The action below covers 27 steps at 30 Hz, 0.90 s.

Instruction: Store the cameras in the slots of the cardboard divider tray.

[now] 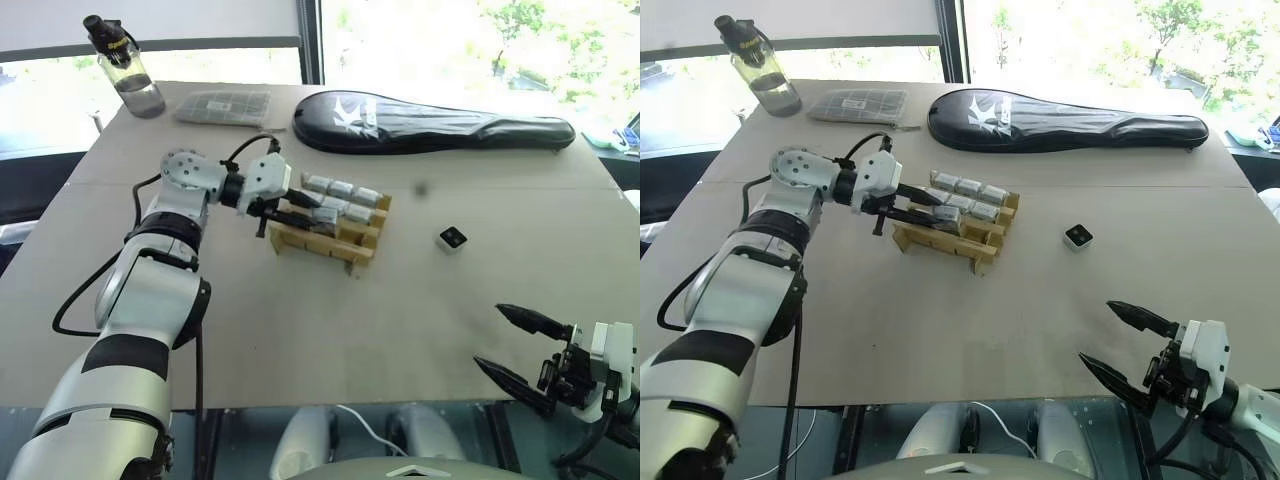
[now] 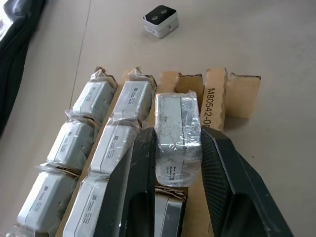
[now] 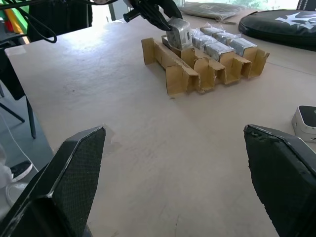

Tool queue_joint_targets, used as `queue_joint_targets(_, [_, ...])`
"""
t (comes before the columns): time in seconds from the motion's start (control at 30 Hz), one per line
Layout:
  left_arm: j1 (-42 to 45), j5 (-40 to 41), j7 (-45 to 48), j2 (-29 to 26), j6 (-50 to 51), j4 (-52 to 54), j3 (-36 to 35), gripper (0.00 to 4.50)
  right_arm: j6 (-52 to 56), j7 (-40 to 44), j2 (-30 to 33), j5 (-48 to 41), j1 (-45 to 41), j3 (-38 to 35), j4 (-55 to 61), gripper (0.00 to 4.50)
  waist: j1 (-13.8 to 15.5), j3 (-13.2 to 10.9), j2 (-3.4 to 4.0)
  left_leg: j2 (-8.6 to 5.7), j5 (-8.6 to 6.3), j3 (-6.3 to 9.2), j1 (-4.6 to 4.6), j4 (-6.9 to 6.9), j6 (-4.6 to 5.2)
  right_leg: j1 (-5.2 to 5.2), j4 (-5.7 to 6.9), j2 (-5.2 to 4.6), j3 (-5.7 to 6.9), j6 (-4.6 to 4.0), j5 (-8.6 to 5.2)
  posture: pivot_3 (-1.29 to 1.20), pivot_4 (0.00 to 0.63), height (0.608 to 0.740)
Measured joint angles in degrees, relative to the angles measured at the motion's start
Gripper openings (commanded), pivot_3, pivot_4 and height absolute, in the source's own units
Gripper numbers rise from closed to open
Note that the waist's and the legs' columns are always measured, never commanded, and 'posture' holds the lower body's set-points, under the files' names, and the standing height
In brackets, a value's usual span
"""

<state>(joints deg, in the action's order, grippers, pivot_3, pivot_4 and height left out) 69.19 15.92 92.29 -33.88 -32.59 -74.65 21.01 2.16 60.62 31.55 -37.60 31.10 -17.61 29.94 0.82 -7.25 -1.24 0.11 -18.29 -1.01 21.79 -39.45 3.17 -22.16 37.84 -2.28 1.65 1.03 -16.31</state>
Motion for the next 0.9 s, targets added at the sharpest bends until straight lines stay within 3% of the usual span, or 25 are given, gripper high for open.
queue_joint_targets(0.57, [1.1,-7.8,0.0,1.1,-5.4,-0.5,-0.3,0.74,-0.1,-1.3,-0.5,0.6,-1.4,1.0,0.0,4.47,0.0,0.0,0.00,0.00,0.00,-0.01,-0.04,-0.01,0.00,0.02,0.01,0.01,0.00,0.00,0.00,0.00,0.150,0.740])
queue_joint_targets(0.9, [1.5,-13.3,-0.1,3.4,-8.1,-2.4,-5.3,0.74,-0.8,-2.5,-1.4,1.1,-0.5,1.0,0.6,4.47,0.1,0.0,-0.01,-0.04,0.00,0.00,-0.01,-0.04,0.00,0.04,0.01,-0.01,0.07,0.00,0.00,0.00,0.150,0.740])
